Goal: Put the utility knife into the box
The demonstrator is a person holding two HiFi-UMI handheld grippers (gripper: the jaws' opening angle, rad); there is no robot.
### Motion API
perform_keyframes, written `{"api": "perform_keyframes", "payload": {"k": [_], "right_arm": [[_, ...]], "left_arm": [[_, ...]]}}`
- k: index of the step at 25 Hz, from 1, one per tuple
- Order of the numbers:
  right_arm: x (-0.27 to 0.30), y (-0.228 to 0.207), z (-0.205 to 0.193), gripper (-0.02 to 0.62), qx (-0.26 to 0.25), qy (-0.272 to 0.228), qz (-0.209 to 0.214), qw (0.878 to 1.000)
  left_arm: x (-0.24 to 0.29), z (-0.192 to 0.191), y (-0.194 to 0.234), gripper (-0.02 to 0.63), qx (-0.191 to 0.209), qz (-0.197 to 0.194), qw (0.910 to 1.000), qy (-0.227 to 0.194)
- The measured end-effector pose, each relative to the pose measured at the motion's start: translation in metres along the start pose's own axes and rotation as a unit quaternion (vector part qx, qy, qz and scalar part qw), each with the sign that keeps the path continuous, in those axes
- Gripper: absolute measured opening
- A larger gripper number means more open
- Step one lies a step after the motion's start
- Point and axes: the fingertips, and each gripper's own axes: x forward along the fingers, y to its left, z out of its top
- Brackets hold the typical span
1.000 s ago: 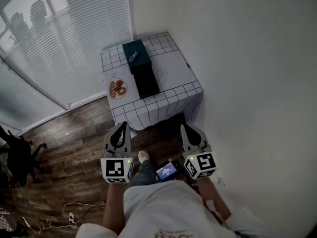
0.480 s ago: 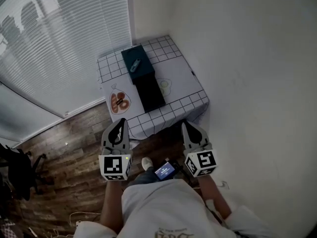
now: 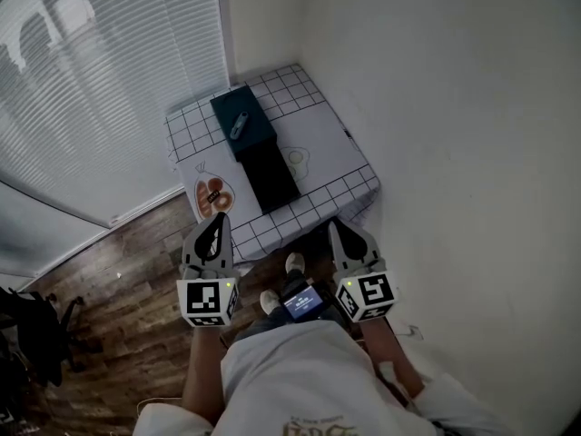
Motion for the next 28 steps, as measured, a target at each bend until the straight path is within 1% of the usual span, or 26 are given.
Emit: {"api": "perform_keyframes", "payload": {"k": [6, 14, 18, 24, 28], "right_arm": [[0.022, -0.002, 0.002, 0.006, -0.001, 0.001, 0.008, 1.000], [0.066, -0.009, 0.014, 0.007, -0.008, -0.006, 0.018, 1.000], [0.087, -0.017, 0.010, 0.007, -0.015, 0.000, 0.016, 1.000], [0.119, -0.024, 0.001, 0.007, 0.003, 0.012, 0.022, 1.000], [0.137, -0.026, -0.003, 0.007, 0.006, 0.019, 0.030, 0.999]], "left_arm": [[0.020, -0.003, 0.014, 0.008, -0.003, 0.007, 1.0000, 0.000], [0.055, -0.004, 0.040, 0.008, -0.005, 0.017, 0.9998, 0.000], [0.078, -0.017, 0.043, 0.008, -0.001, 0.010, 0.9998, 0.016], [0.102, -0.025, 0.053, 0.008, 0.001, 0.008, 0.9996, 0.027], [0.120, -0.035, 0.061, 0.008, -0.001, 0.006, 0.9990, 0.044]]}}
